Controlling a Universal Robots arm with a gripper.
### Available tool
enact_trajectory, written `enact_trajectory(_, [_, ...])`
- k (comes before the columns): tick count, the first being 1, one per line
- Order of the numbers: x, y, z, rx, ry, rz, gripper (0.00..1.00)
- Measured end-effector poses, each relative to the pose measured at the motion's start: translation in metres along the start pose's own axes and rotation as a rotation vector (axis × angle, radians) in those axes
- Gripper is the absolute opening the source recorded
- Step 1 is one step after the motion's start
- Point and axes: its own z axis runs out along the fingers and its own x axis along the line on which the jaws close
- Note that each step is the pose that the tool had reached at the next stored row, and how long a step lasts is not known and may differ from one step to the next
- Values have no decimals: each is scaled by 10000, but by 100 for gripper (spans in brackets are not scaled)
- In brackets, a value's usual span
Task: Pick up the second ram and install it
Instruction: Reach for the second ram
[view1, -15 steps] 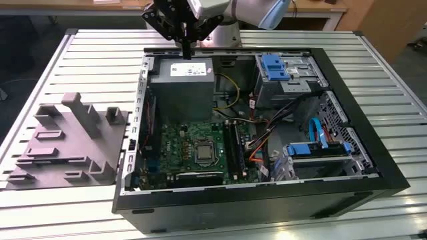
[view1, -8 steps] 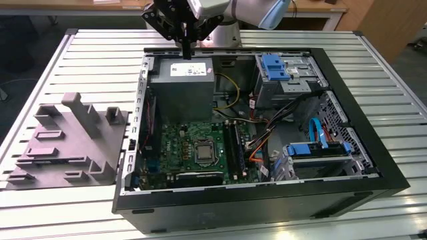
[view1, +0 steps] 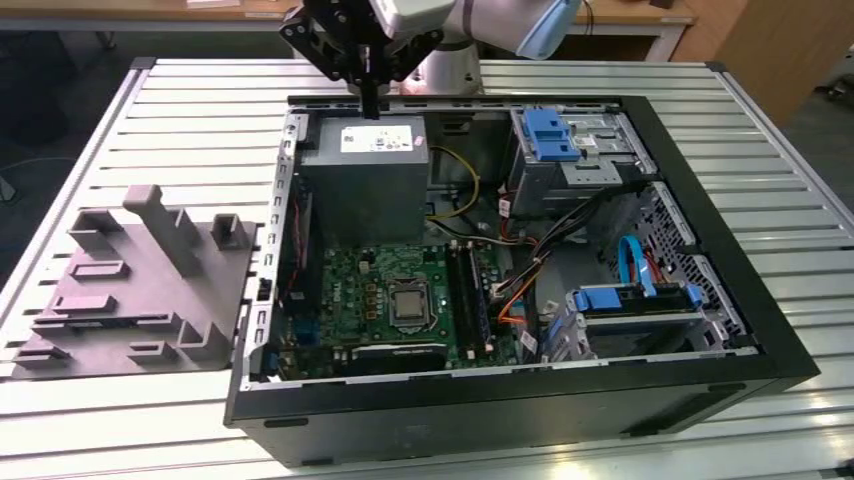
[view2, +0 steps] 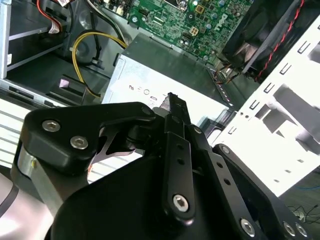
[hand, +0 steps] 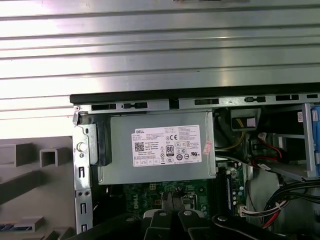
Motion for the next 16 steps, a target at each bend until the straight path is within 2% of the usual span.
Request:
enact_trajectory(7, [108,-8,-3,0,0,1,10])
enact_trajectory(16, [293,-22,-7,-1,-1,1,10])
